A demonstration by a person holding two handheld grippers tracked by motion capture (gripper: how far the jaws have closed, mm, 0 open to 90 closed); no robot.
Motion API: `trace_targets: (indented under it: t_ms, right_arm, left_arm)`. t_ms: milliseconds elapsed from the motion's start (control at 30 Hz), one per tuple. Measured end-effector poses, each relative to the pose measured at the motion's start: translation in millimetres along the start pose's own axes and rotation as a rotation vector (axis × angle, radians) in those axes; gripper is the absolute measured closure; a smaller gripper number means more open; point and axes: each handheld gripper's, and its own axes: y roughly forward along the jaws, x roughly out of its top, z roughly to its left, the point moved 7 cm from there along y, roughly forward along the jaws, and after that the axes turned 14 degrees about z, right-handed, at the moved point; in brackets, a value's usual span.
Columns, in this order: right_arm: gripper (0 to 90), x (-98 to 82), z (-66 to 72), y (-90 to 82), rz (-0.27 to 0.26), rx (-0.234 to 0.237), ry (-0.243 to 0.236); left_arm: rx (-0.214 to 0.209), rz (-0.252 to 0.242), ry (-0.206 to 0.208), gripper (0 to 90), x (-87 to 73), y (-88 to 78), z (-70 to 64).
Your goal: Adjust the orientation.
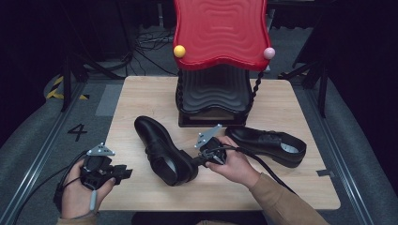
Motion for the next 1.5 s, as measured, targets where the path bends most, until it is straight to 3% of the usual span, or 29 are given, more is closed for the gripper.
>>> trace_targets:
  t_ms: [133,200,233,267,300,333,400,467,600,733,867,933,1100,1200,1333,1500]
  right_arm:
    - [90.0,-8.1,-13.9,5.6,0.041,-0.054,0.044]
    - [90.0,-12.0,-19.6,8.7,0.057,-0.055,0.073]
    - [90.0,-15.8,-25.2,11.8,0.083,-0.083,0.084]
    - [90.0,-18.5,-28.1,14.9,0.093,-0.081,0.095]
    - [90.0,-19.4,-28.0,18.3,0.079,-0.020,0.111]
    - [90.0,-20.2,-28.4,20.3,0.082,-0.005,0.114]
    - [90.0,-21.9,-31.0,22.8,0.100,-0.043,0.113]
    - [90.0,-21.8,-30.4,22.1,0.099,-0.039,0.112]
    - [90.0,-19.3,-30.3,9.1,0.070,-0.064,0.105]
    - [90.0,-9.5,-23.5,-19.1,-0.006,-0.068,0.059]
    - [90.0,5.1,-7.7,-45.2,-0.094,-0.040,0.008]
    - [90.0,9.4,0.8,-49.2,-0.111,-0.020,-0.017]
    - [82.0,16.2,13.4,-38.1,-0.094,0.013,-0.070]
    - [73.7,21.8,21.3,-20.5,-0.071,0.046,-0.117]
    - [70.0,23.5,20.1,0.6,-0.028,0.016,-0.143]
    - [69.9,25.0,17.4,11.6,-0.017,0.056,-0.146]
  left_arm:
    - [-0.001,0.004,0.000,67.7,1.0,1.0,-0.5]
    - [-0.004,0.008,0.001,67.1,1.2,1.3,-0.4]
    - [-0.004,0.006,0.001,67.1,1.5,1.4,-0.3]
    - [-0.003,0.002,0.001,67.1,2.0,1.5,-0.1]
    - [-0.003,0.002,0.002,67.1,2.2,1.3,-0.1]
    - [-0.006,0.003,0.007,67.1,2.5,0.9,-0.1]
    - [-0.005,0.001,0.006,67.1,3.0,0.8,-0.9]
    - [-0.004,0.001,0.006,67.1,3.0,0.7,-0.9]
    - [-0.004,0.000,0.005,67.1,2.7,0.3,-0.7]
    - [-0.002,0.001,-0.001,66.7,0.0,0.5,0.1]
    - [0.000,-0.003,-0.013,66.5,-2.4,-0.6,0.9]
    - [-0.001,-0.003,-0.014,66.5,-3.2,-0.9,0.7]
    - [0.001,0.007,-0.015,66.5,-4.3,1.1,-0.6]
    - [0.004,0.011,-0.019,66.6,-6.3,2.1,-0.3]
    - [0.006,0.011,-0.026,66.8,-9.0,1.4,1.7]
    - [0.006,0.019,-0.034,66.7,-11.7,3.0,3.2]
